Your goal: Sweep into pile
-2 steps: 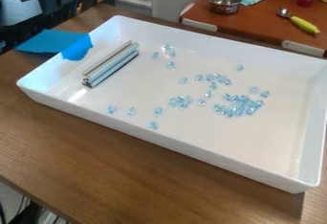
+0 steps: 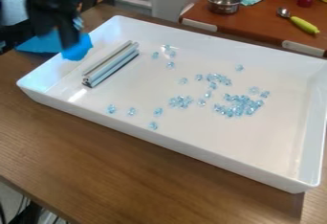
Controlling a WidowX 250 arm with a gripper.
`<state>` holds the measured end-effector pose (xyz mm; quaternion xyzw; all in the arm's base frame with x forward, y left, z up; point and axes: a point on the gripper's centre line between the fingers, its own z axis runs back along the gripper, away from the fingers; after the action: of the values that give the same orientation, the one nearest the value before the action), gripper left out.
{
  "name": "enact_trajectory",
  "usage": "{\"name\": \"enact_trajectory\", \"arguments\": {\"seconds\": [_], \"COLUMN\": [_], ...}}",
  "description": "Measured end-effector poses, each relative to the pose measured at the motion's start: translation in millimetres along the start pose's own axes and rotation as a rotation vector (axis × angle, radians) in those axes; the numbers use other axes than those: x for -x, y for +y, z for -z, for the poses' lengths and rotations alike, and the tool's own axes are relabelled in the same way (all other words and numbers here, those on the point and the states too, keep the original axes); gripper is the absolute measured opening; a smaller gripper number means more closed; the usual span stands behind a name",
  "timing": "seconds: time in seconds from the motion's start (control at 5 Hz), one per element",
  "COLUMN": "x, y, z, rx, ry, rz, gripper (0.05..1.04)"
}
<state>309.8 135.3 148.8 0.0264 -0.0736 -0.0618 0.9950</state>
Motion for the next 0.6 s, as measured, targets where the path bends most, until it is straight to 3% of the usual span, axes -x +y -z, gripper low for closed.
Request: {"name": "enact_trajectory", "arguments": {"seconds": [0.2, 0.4, 0.6], "x": [-11, -24, -28], "y": [-23, -31, -40], "z": [23, 27, 48], "rx": [-0.013, -0.034, -0.036], "ry": [-0.053, -0.115, -0.066], "rz": [-0.051, -0.114, -0.127], "gripper": [1.000, 1.000, 1.000]}}
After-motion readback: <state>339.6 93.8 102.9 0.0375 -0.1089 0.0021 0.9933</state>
